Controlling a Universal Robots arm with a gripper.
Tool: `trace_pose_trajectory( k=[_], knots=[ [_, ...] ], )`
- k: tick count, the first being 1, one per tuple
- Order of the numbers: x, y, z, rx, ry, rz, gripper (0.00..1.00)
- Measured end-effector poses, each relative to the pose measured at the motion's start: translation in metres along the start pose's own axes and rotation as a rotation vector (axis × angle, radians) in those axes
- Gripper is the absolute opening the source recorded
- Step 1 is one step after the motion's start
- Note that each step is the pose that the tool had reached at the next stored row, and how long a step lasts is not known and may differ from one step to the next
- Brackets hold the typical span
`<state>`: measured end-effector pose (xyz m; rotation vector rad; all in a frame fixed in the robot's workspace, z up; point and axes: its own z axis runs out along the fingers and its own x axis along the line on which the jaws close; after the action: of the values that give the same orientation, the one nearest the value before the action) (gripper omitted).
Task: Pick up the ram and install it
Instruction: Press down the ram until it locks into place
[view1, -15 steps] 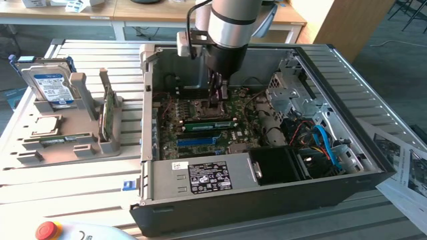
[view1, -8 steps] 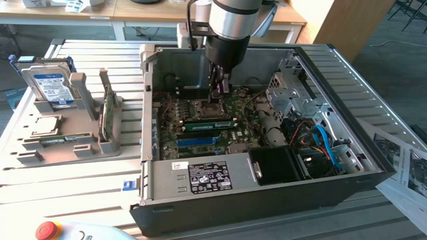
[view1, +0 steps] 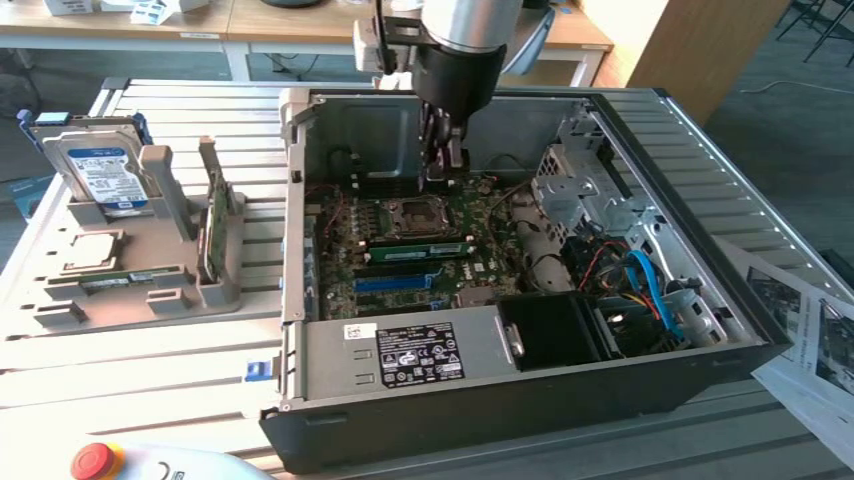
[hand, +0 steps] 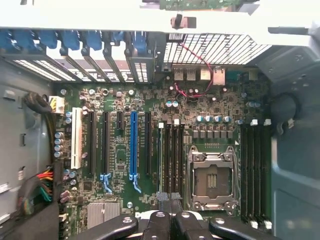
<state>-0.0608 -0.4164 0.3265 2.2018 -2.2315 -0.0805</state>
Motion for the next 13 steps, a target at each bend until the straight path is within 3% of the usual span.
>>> trace_pose_trajectory(
  k=[13],
  knots=[
    [-0.001,0.0012,-0.0310,-0.0002,0.0018,0.000,0.10]
  ],
)
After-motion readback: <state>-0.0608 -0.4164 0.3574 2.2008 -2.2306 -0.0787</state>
